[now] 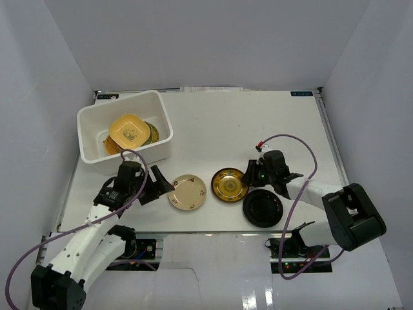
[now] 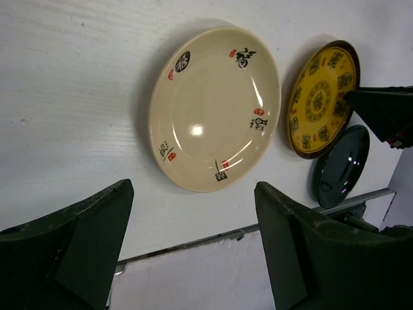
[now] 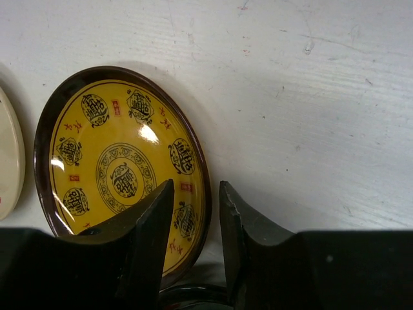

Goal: Place the plates into the plastic bin on the countertop

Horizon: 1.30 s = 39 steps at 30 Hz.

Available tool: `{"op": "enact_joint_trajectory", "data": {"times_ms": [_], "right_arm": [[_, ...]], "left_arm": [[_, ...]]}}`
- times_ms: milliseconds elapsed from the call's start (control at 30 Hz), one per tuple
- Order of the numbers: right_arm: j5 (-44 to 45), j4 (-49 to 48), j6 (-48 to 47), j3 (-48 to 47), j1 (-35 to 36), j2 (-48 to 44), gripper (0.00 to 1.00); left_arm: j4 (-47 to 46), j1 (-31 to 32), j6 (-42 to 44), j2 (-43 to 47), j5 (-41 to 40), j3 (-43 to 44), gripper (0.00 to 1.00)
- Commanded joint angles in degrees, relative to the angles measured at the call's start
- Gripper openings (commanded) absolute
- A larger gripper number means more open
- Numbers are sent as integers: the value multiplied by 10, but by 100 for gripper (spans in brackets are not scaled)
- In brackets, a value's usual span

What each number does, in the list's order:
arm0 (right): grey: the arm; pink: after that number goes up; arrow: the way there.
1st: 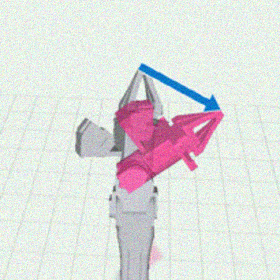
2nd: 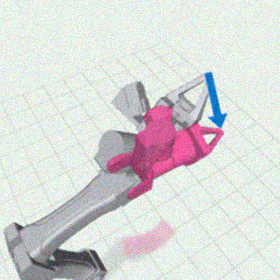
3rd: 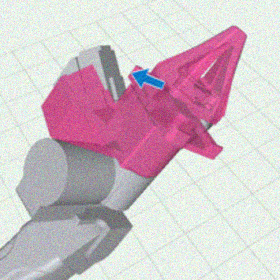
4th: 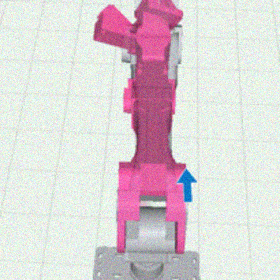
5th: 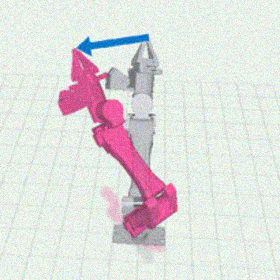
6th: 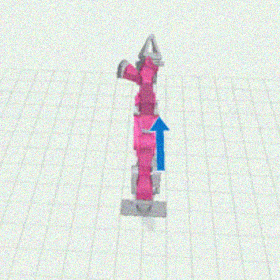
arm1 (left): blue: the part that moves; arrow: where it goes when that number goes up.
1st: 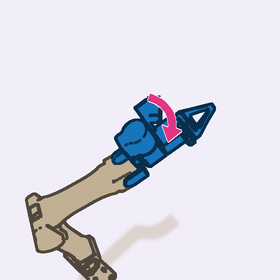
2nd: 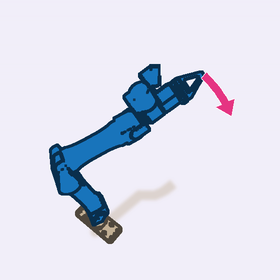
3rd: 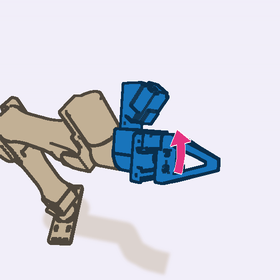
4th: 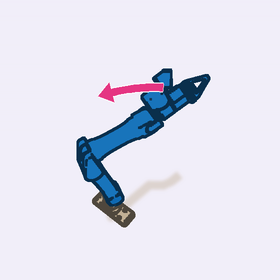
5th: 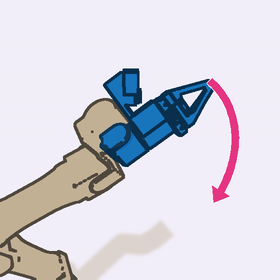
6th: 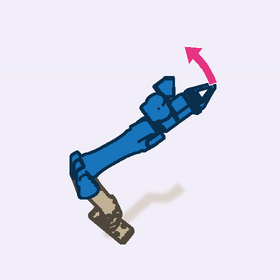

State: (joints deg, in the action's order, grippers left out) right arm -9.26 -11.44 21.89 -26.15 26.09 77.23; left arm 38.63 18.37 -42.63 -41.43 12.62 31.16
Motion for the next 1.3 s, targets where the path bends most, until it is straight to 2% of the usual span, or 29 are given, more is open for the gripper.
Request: {"op": "enact_joint_trajectory", "data": {"times_ms": [0,167,300,400,533,567,633,667,767,867,1033,1133,1267], "right_arm": [[-7,-35,4,10,-7,2,40],[-5,-44,5,19,-14,-3,33],[-16,-53,9,21,-19,-5,27],[-15,-63,13,27,-22,-17,22],[-18,-69,15,33,-30,-30,14],[-22,-71,15,36,-32,-31,12],[-30,-75,17,40,-38,-32,8],[-32,-79,18,41,-41,-33,8],[-40,-81,21,45,-46,-40,8],[-39,-86,32,51,-57,-68,8],[-56,-90,72,55,-94,-135,8],[-55,-78,90,50,-104,-196,8],[-20,-22,91,25,-108,-290,8]], "left_arm": [[-71,22,-45,-22,-41,-29,86],[-162,60,-71,-105,-77,-87,83],[-206,88,-82,-143,-116,-103,77],[-233,95,-83,-170,-143,-111,68],[-270,106,-91,-197,-166,-116,49],[-272,107,-92,-203,-175,-117,39],[-273,111,-92,-213,-184,-117,28],[-272,111,-91,-212,-189,-118,17],[-264,113,-85,-193,-194,-121,0],[-247,113,-76,-141,-189,-113,0],[-198,114,-56,-26,-163,-53,0],[-175,115,-57,7,-152,-17,0],[-157,116,-50,30,-164,73,0]]}}
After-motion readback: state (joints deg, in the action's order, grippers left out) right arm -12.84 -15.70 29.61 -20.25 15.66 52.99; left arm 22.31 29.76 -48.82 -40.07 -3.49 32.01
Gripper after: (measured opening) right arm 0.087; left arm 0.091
